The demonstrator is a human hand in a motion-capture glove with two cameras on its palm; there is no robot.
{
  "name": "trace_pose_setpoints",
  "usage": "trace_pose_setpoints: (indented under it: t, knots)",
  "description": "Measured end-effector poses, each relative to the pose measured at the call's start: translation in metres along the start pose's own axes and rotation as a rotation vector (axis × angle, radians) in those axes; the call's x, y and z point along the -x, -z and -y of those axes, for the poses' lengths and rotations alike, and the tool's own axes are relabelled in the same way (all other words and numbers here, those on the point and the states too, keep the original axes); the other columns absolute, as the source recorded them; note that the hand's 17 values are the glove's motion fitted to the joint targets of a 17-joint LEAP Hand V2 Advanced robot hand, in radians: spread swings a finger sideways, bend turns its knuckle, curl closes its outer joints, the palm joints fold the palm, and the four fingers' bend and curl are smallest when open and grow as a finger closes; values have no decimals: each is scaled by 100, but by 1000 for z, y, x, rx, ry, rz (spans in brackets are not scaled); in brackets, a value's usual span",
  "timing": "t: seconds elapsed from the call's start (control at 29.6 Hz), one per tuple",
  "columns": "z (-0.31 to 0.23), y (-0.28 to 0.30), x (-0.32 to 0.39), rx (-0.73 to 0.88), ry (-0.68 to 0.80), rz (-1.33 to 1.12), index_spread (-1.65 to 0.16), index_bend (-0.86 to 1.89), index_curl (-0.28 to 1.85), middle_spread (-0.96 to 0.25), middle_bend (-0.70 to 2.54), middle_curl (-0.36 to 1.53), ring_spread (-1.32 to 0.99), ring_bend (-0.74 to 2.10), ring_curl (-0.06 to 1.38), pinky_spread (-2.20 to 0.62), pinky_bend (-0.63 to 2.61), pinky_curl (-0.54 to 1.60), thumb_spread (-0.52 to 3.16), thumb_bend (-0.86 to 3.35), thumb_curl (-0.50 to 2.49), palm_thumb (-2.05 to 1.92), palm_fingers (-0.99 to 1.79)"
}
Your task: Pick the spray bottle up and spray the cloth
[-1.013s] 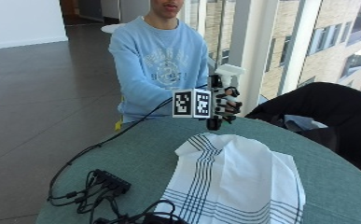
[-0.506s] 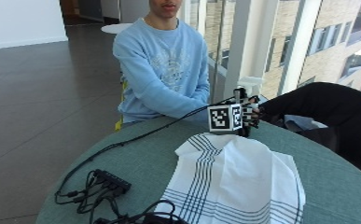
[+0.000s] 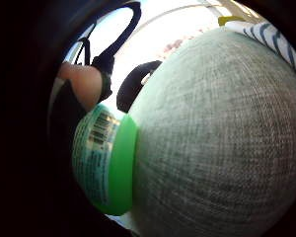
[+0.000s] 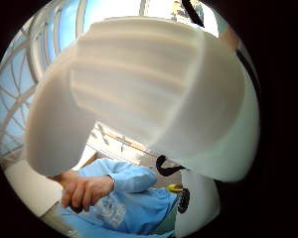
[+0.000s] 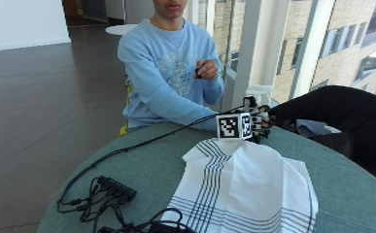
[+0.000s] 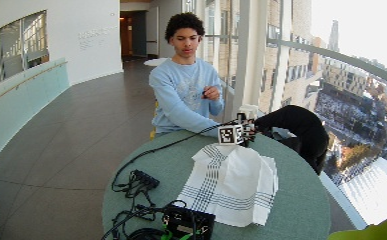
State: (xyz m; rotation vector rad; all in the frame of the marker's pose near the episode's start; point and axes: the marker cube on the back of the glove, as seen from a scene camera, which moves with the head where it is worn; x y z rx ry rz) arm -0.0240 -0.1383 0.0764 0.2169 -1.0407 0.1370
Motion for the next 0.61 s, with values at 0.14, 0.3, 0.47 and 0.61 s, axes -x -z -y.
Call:
trace_pose_setpoints:
  t: [0.14,0.3,0.47,0.61]
  knots:
    - [-6,-1,-1,-1,-3,-33,-30,15,36,-8,22,43,-9,45,38,7,18,33,89,-4,56,80,100]
    - [-10,5,-1,-6,-7,-65,-33,5,31,-8,21,43,-10,40,38,9,28,37,89,-4,53,79,82]
    - [-13,9,2,-14,-11,-64,-35,4,26,-8,21,43,-10,40,37,10,32,37,89,-4,50,77,76]
    - [-15,14,8,-14,-12,-57,-35,5,23,-8,22,42,-9,40,36,11,35,37,89,-4,48,76,74]
